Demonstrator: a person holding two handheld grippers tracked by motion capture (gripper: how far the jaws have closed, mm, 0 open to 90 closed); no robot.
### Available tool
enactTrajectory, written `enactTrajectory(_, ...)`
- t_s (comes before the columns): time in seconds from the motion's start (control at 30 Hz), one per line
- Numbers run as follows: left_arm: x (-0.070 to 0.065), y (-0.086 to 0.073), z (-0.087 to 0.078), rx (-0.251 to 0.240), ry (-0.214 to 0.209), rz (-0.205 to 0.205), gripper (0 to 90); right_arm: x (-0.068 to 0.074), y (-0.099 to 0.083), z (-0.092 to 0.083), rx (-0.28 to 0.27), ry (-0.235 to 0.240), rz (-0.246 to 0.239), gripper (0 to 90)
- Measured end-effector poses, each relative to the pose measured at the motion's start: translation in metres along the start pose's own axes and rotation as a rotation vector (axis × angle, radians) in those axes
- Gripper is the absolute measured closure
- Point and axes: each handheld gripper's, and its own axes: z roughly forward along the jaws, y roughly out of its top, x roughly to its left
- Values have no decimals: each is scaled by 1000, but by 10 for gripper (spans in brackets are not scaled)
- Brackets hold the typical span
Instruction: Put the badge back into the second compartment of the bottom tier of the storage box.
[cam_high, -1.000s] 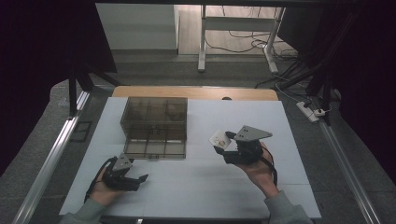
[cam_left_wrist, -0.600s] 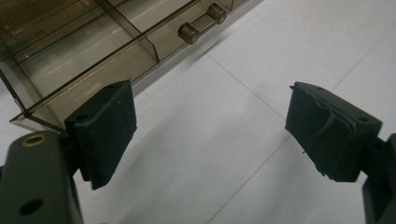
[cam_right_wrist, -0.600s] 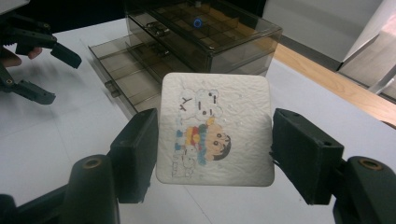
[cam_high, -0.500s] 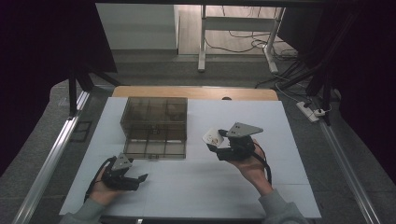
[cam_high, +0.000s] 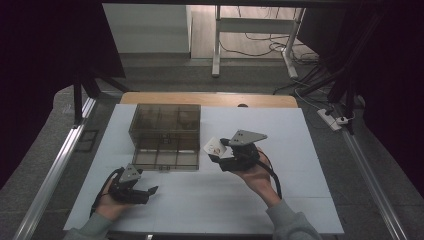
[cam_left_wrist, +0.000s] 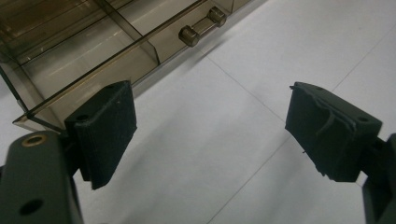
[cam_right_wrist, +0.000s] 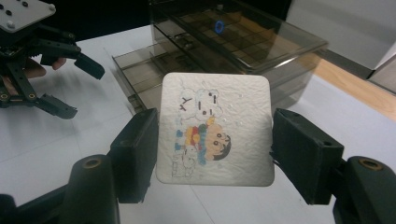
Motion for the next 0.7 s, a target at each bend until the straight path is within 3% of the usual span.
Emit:
enactTrajectory(0.37, -1, 1, -5, -27, -1, -11, 164, 9, 7, 32, 12, 64, -3, 326)
enactTrajectory(0.7, 1, 0, -6, -36, -11, -16, 163, 17, 17, 71, 63, 115, -20, 325)
